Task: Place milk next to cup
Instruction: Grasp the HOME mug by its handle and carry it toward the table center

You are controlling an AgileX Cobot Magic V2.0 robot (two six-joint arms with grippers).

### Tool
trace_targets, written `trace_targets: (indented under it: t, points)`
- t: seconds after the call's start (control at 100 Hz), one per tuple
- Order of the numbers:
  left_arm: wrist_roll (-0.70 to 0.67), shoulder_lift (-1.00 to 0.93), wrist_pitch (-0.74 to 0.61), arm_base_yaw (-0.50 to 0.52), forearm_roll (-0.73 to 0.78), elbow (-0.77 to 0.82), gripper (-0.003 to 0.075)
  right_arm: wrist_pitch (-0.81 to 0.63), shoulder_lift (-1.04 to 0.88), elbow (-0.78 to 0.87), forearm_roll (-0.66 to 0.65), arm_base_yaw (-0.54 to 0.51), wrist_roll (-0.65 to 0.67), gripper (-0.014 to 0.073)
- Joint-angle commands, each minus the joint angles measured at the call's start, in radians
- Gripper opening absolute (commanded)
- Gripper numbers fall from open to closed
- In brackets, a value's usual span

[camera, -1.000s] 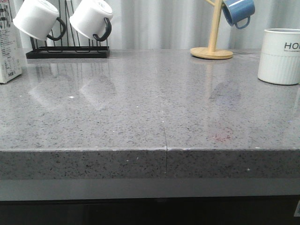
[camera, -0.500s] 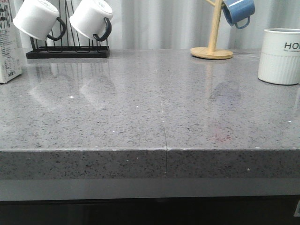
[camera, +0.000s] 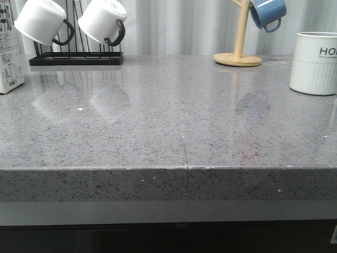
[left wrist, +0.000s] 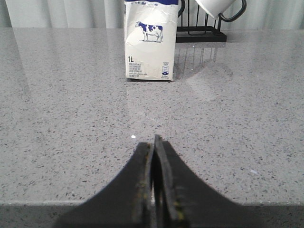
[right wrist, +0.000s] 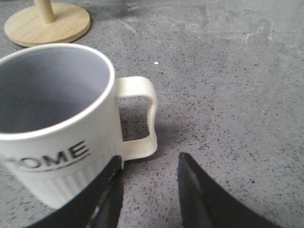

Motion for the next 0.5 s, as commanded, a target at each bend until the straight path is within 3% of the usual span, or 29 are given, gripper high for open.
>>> trace_targets:
  t: [0.0, 0.37, 0.42, 0.49]
  points:
    - [-0.008, -0.032, -0.083, 0.001, -0.003, 0.04, -0.0021, -0.091, 0.026, -0.06, 0.003, -0.011, -0.006, 0.03]
    - [-0.008, -0.032, -0.083, 0.001, -0.003, 0.04, -0.0021, -0.104, 0.213, -0.217, 0.003, -0.011, -0.006, 0.0297]
    - [-0.008, -0.032, -0.083, 0.001, -0.003, 0.04, -0.0021, -0.098, 0.23, -0.232, 0.003, -0.011, -0.006, 0.0262]
    - [-0.008, -0.032, -0.083, 0.001, -0.003, 0.04, -0.0021, -0.089, 0.238, -0.238, 0.003, -0.011, -0.006, 0.0151]
